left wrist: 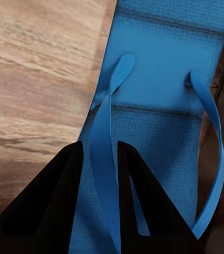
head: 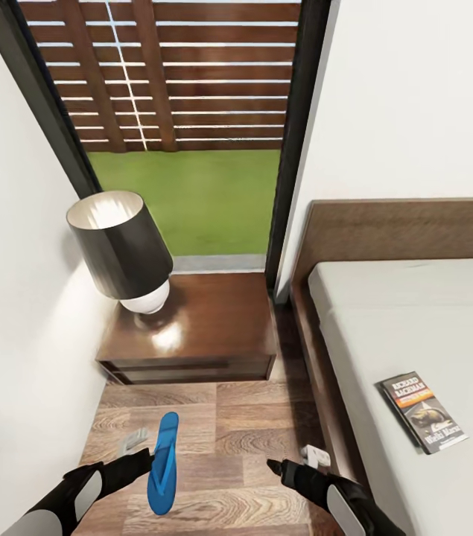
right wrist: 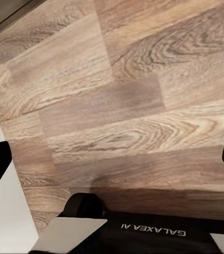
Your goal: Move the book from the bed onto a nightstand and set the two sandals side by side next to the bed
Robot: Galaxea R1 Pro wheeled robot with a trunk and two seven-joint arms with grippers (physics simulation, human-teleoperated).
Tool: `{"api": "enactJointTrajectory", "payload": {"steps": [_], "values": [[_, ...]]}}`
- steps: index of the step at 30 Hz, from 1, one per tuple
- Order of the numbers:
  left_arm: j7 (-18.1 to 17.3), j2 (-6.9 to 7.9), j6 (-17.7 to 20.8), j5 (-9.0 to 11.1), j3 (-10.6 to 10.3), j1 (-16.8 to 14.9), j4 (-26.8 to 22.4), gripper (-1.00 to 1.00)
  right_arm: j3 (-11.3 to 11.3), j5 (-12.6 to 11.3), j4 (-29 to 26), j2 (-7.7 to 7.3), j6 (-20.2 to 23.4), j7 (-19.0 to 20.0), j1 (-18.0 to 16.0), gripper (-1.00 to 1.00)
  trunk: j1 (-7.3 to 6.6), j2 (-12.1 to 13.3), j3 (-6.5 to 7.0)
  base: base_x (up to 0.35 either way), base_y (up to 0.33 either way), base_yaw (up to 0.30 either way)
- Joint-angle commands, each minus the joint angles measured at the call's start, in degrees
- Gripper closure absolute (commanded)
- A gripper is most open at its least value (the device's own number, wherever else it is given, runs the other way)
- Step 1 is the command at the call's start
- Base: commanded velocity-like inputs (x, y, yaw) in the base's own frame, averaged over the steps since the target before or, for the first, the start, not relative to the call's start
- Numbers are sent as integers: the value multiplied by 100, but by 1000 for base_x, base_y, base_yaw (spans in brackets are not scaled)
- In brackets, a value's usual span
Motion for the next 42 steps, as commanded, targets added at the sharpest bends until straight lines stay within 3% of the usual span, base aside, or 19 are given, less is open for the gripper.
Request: {"api": "enactJointTrajectory", "payload": {"steps": [1,5,7,13,19,25,28,29,32,35,42], "values": [[15,0,47,46,10,-1,2,100,6,-26,62,-2,16,4,-2,-100,-23,40,15,0,0,0],[11,0,44,46,10,-1,19,100,7,-27,523,-10,-84,9,-2,-100,-111,200,87,0,0,0],[9,-6,45,44,1,-1,21,100,9,-26,777,-11,-412,14,-2,-100,-155,280,123,0,0,0],[16,-60,48,-72,-72,-1,77,100,5,-33,941,-17,-658,14,-2,-100,-286,521,231,0,0,0],[40,-204,36,-779,-86,-1,258,100,12,-20,1137,-17,-703,18,-2,-100,-418,762,338,0,0,0],[38,-253,42,-945,-84,-1,271,100,13,-9,1164,-15,-747,24,-2,-100,-550,1002,446,0,0,0],[42,-250,32,-953,-82,-1,276,100,13,-8,1169,-19,-749,351,-2,-100,-616,1123,500,0,0,0],[40,-248,30,-955,-79,-1,276,100,13,-13,1217,-20,-750,830,-2,-100,-638,1163,518,0,0,0],[35,-244,34,-955,-83,-1,285,100,13,-16,1509,-20,-753,1642,-2,-100,-704,1283,572,0,0,0],[41,-239,-6,-956,-86,-1,431,100,13,-17,1618,-20,-774,1821,-2,-100,-770,1403,626,0,0,0],[49,-237,-343,-956,-84,-1,512,100,13,-17,1648,-20,-1099,1847,-2,-100,-923,1684,751,0,0,0]]}}
